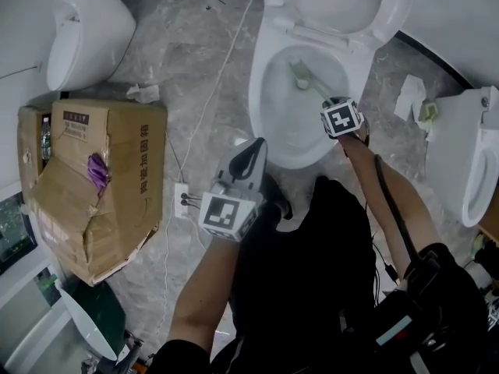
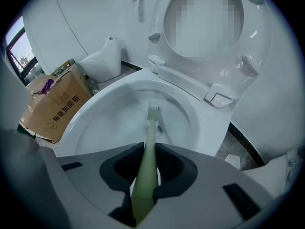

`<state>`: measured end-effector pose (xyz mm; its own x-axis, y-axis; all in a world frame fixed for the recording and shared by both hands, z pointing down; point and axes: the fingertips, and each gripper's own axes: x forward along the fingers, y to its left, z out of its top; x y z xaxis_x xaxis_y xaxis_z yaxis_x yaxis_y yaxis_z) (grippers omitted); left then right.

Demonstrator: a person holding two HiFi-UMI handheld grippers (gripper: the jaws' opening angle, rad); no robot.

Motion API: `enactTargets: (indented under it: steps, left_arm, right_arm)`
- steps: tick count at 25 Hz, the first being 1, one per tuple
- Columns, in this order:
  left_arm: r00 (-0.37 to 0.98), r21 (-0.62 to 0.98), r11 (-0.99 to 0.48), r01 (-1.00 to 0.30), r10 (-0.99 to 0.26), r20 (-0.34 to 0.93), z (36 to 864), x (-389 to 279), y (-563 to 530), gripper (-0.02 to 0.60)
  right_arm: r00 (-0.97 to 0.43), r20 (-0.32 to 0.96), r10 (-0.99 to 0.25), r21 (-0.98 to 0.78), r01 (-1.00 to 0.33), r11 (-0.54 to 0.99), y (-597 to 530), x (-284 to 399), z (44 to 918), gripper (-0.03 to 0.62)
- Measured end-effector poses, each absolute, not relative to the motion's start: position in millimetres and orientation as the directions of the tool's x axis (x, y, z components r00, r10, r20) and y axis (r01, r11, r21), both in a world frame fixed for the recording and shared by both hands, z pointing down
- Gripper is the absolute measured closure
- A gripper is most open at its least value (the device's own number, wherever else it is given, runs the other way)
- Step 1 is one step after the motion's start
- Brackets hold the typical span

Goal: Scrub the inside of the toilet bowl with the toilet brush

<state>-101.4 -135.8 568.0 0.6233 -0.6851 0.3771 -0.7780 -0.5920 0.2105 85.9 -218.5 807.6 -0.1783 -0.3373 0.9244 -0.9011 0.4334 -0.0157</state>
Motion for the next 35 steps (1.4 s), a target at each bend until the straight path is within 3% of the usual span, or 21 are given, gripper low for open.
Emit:
enactTargets:
  steps: [16, 24, 35]
  left_arm:
    - [0.644, 0.226, -0.610, -0.760, -0.655, 0.396, 559, -86, -122, 0.580]
    - [0.635, 0.225, -0.602, -0.766, -0.658, 0.404, 544, -89, -111, 0.581]
    - [0.609, 0.218, -0.575, -0.788, -0.678, 0.412, 521, -96, -96, 0.580]
  right_arm:
    - [-0.085, 0.961, -0.264, 0.024, -0.923, 0.384, -178, 135, 804, 0.513]
    - [-0.117, 0.979, -0.167, -0.038, -0.911, 0.411, -140, 118, 805, 0.513]
    - [-0.241, 0.957, -0.162, -0.142, -0.875, 0.463, -135, 73, 777, 0.513]
